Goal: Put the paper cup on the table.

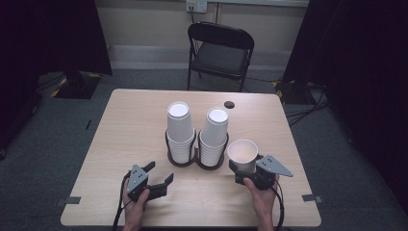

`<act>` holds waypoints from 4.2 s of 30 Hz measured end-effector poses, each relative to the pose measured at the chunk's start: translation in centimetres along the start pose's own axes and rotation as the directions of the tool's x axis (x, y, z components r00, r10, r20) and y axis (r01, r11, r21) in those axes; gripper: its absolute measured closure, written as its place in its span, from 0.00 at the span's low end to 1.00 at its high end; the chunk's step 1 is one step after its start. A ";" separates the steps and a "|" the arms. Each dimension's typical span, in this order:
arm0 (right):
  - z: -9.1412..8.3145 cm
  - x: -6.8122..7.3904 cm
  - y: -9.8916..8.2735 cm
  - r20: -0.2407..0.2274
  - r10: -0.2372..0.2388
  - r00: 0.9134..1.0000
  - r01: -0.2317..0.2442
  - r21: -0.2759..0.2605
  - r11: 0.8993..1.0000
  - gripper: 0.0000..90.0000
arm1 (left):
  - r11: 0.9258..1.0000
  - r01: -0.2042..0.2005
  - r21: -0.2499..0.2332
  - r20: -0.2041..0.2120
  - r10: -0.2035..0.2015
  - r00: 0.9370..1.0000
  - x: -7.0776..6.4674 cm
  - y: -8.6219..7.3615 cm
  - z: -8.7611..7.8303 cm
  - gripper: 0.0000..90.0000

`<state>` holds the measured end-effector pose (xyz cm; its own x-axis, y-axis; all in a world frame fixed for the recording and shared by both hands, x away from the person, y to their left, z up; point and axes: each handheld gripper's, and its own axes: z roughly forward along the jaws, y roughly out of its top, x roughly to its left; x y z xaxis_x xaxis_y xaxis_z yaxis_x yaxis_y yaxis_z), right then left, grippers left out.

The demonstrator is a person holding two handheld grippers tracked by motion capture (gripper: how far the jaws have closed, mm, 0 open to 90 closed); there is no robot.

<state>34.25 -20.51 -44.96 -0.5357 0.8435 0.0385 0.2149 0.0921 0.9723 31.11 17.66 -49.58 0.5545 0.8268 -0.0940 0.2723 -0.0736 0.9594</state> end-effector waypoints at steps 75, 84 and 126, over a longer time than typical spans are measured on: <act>9.0 -7.8 -2.0 0.131 0.125 0.983 -0.145 0.156 0.977 0.15 | 0.990 -0.047 -0.134 -0.111 0.032 0.993 -0.9 -0.7 -1.2 0.20; 8.6 -7.6 -2.2 0.139 0.127 0.982 -0.154 0.204 0.967 0.15 | 0.990 -0.047 -0.135 -0.112 0.032 0.993 -0.9 -0.7 -1.2 0.20; -0.1 -0.2 -2.7 0.151 0.121 0.981 -0.126 0.021 0.992 0.16 | 0.989 -0.040 -0.140 -0.142 0.020 0.990 -1.0 -0.7 -1.2 0.18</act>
<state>33.69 -21.03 -47.57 -0.3759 0.9188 0.1206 0.2980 -0.0034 0.9545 29.43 17.56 -49.86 0.4429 0.8958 -0.0361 0.1371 -0.0279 0.9902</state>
